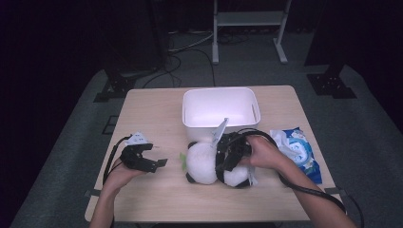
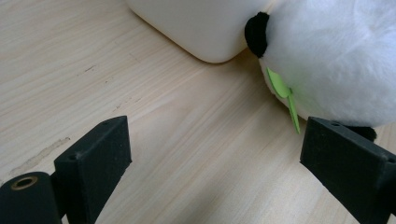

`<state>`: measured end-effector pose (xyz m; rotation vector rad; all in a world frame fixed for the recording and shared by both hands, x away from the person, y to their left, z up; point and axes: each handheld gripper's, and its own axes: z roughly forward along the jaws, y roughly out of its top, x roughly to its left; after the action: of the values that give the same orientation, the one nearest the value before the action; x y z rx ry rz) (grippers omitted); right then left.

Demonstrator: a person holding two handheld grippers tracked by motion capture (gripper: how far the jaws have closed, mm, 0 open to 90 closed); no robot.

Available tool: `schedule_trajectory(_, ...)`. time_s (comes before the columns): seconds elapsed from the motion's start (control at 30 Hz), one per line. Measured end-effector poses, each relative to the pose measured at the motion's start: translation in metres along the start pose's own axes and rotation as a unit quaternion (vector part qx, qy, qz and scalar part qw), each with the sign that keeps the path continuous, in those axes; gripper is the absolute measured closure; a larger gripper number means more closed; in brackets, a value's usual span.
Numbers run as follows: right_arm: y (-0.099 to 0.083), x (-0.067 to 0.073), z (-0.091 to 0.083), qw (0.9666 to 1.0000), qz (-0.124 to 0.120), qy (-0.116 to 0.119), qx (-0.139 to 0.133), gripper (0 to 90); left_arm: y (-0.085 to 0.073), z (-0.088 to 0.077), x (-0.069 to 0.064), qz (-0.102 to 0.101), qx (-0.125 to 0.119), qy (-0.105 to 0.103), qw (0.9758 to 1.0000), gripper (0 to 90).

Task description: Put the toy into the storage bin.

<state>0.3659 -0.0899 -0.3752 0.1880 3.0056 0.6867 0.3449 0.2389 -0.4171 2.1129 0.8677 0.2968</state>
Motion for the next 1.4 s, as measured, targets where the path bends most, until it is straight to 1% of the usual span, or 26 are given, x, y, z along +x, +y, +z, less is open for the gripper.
schedule_trajectory(0.17, 0.001, 0.004, 0.001, 0.9999, -0.012, 0.001, 0.000, 30.1, 0.000, -0.001, 0.000, 0.000, 0.002, 0.001, 1.0000, 7.4)
schedule_trajectory(0.3, 0.001, 0.008, 0.001, 0.9999, -0.015, -0.002, 0.002, 31.4, -0.001, -0.001, 0.000, -0.002, 0.001, 0.001, 1.0000, 7.4)
schedule_trajectory(0.37, 0.003, 0.008, -0.001, 0.9997, -0.019, -0.010, 0.010, 30.7, -0.001, 0.000, 0.000, -0.002, 0.001, 0.001, 1.0000, 7.4)
schedule_trajectory(0.43, 0.007, 0.007, -0.003, 0.9993, -0.019, -0.023, 0.021, 27.5, -0.001, 0.000, 0.000, -0.002, 0.002, 0.000, 1.0000, 7.4)
schedule_trajectory(0.47, 0.009, 0.006, -0.005, 0.9990, -0.018, -0.029, 0.028, 26.8, -0.001, 0.000, 0.000, -0.003, 0.002, 0.000, 1.0000, 7.4)
schedule_trajectory(0.5, 0.010, 0.005, -0.006, 0.9989, -0.013, -0.029, 0.034, 26.3, -0.001, 0.000, 0.000, -0.002, 0.001, 0.001, 1.0000, 7.4)
schedule_trajectory(0.6, 0.013, 0.002, -0.006, 0.9986, -0.010, -0.029, 0.044, 24.9, -0.001, -0.001, 0.000, -0.002, 0.001, 0.000, 1.0000, 7.4)
schedule_trajectory(0.7, 0.014, 0.000, -0.004, 0.9986, 0.004, -0.028, 0.044, 22.3, -0.002, -0.001, 0.001, -0.003, 0.000, 0.001, 1.0000, 7.4)
schedule_trajectory(0.77, 0.014, 0.000, -0.002, 0.9986, 0.007, -0.028, 0.045, 19.6, -0.002, -0.001, 0.002, -0.004, 0.002, 0.001, 1.0000, 7.4)
schedule_trajectory(0.8, 0.014, 0.000, -0.001, 0.9984, 0.005, -0.031, 0.047, 18.5, -0.002, -0.001, 0.002, -0.005, 0.003, 0.001, 1.0000, 7.4)
schedule_trajectory(0.9, 0.014, 0.001, 0.002, 0.9979, 0.010, -0.038, 0.051, 18.0, -0.003, -0.001, 0.002, -0.005, 0.003, 0.001, 1.0000, 7.4)
schedule_trajectory(1.0, 0.013, -0.001, 0.004, 0.9979, 0.014, -0.037, 0.051, 18.4, -0.003, -0.001, 0.002, -0.005, 0.003, 0.001, 1.0000, 7.4)
schedule_trajectory(1.1, 0.012, -0.004, 0.006, 0.9977, 0.024, -0.035, 0.052, 19.8, -0.002, -0.001, 0.001, -0.004, 0.003, 0.002, 1.0000, 7.4)
schedule_trajectory(1.2, 0.010, -0.008, 0.008, 0.9980, 0.027, -0.031, 0.047, 21.3, -0.003, -0.002, 0.001, -0.004, 0.002, 0.002, 1.0000, 7.4)
schedule_trajectory(1.27, 0.009, -0.008, 0.010, 0.9980, 0.032, -0.033, 0.044, 23.2, -0.003, -0.002, 0.001, -0.008, 0.001, 0.002, 1.0000, 7.4)
schedule_trajectory(1.4, 0.007, -0.008, 0.011, 0.9983, 0.031, -0.034, 0.036, 26.9, -0.004, -0.001, 0.001, -0.008, 0.002, 0.002, 1.0000, 7.4)
